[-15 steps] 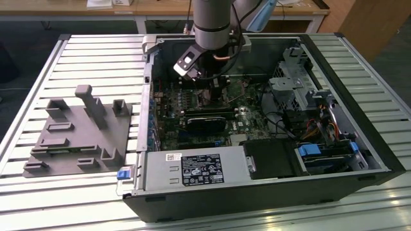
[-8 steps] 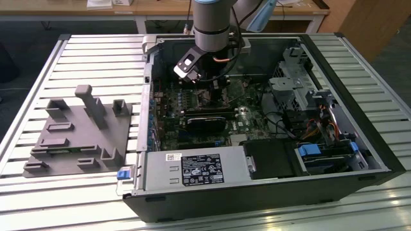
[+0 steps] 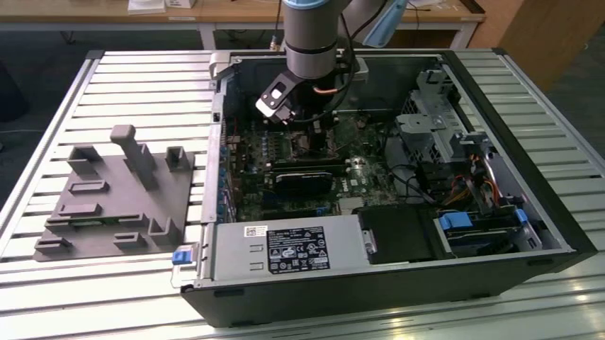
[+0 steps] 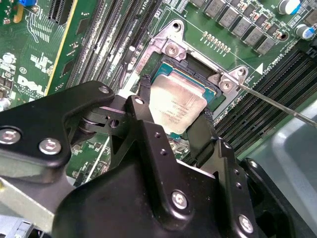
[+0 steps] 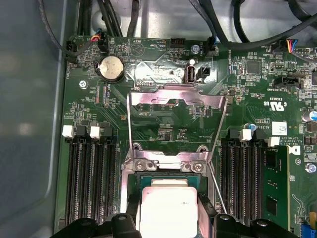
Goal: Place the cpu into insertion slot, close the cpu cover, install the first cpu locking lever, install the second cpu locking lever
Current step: 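Place the cpu into insertion slot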
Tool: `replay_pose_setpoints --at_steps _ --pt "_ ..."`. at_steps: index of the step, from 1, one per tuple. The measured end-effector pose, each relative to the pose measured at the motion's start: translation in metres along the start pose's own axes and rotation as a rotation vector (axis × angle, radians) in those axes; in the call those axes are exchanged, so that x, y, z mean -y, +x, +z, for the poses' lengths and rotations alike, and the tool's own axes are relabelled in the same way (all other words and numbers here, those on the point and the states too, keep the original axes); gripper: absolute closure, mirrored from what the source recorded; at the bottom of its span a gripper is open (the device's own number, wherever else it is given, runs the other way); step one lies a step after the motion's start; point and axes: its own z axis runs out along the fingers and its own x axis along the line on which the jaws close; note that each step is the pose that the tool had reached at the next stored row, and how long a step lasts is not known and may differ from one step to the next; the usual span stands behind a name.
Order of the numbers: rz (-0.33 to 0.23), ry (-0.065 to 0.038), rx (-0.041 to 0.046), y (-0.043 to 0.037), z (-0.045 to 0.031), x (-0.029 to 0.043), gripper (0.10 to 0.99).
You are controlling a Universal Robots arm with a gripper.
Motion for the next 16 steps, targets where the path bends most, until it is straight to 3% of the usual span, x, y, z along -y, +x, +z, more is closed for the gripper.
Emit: replay_pose_setpoints --at_steps 10,12,13,16 --pt "0.0 0.0 0.0001 0.0 0.0021 0.0002 0.545" --pt "0.0 -0.001 -0.0009 0.0002 0.0026 0.0001 0.533" --pt "0.0 -0.001 -0.0016 0.0004 0.0029 0.0 0.475" --pt "0.0 0.0 -0.0001 0.0001 0.0024 0.0002 0.475"
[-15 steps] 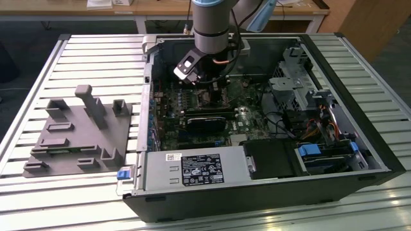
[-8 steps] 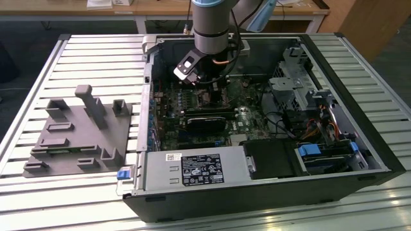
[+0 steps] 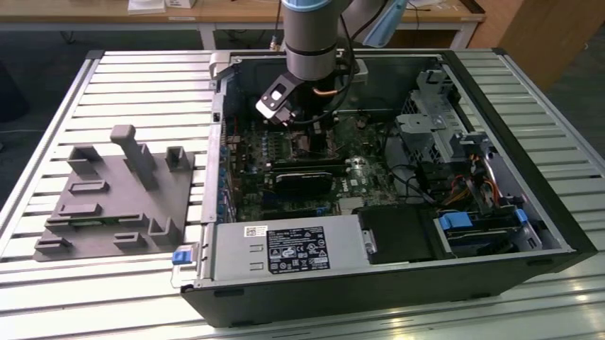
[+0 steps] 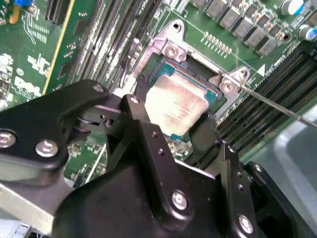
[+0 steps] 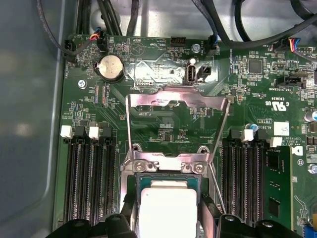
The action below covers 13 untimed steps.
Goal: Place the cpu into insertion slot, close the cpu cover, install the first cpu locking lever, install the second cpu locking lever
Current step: 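Place the cpu into insertion slot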
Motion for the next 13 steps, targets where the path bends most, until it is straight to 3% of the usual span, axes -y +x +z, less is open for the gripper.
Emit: replay_pose_setpoints --at_steps 4,10,12,13 --pt "0.0 0.0 0.0 -0.0001 -0.0015 -0.0001 0.475" --pt "0.0 0.0 -0.0004 -0.0002 -0.0116 -0.0009 0.486" --pt "0.0 0.0 -0.0005 -0.0002 -0.0145 -0.0012 0.612" --pt "0.0 0.001 -0.0007 -0.0002 -0.0153 -0.0013 0.612"
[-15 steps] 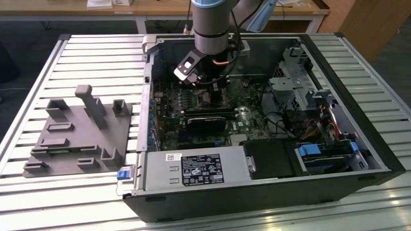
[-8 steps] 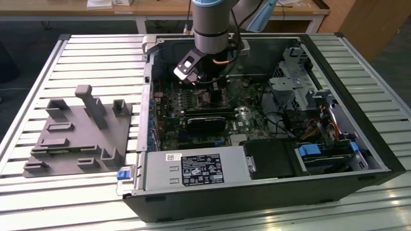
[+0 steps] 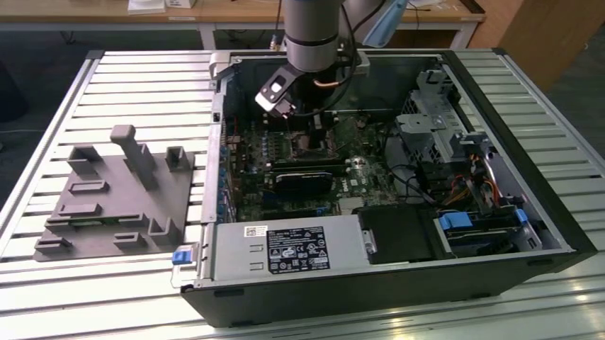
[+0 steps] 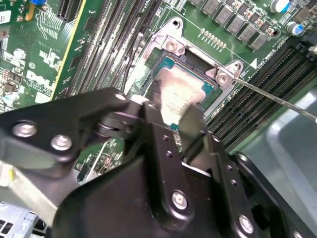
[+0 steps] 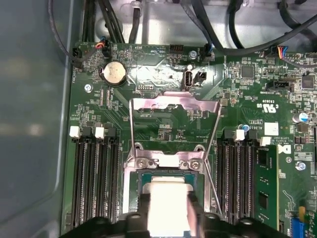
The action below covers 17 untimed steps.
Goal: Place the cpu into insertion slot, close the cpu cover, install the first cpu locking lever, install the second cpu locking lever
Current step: 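Place the cpu into insertion slot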
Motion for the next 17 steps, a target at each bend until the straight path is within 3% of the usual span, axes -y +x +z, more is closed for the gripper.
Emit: replay_pose_setpoints --at_steps 5,6,8,17 --pt "0.0 0.008 -0.0039 -0.0001 -0.0015 -0.0022 0.847" --pt "0.001 0.01 -0.005 -0.0001 -0.0015 -0.0029 0.847" --pt "0.001 0.014 -0.0065 -0.0001 -0.0015 -0.0038 0.965" --pt "0.001 0.017 -0.0087 -0.0002 -0.0027 -0.0042 0.98"
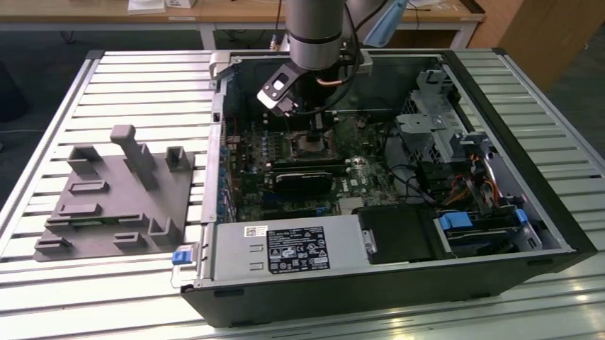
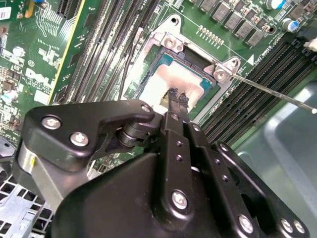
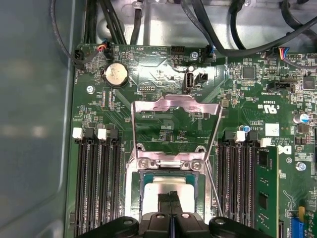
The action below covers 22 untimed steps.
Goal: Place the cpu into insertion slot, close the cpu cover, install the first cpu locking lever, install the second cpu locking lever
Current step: 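Place the cpu into insertion slot, then close the cpu cover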
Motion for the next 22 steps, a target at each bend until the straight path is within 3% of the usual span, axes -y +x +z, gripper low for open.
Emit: replay_pose_setpoints --at_steps 8,22 --pt "0.0 0.0 -0.0002 0.0 -0.0043 -0.0004 0.98" --pt "0.0 0.0 -0.0019 -0.0001 -0.022 -0.0016 0.98"
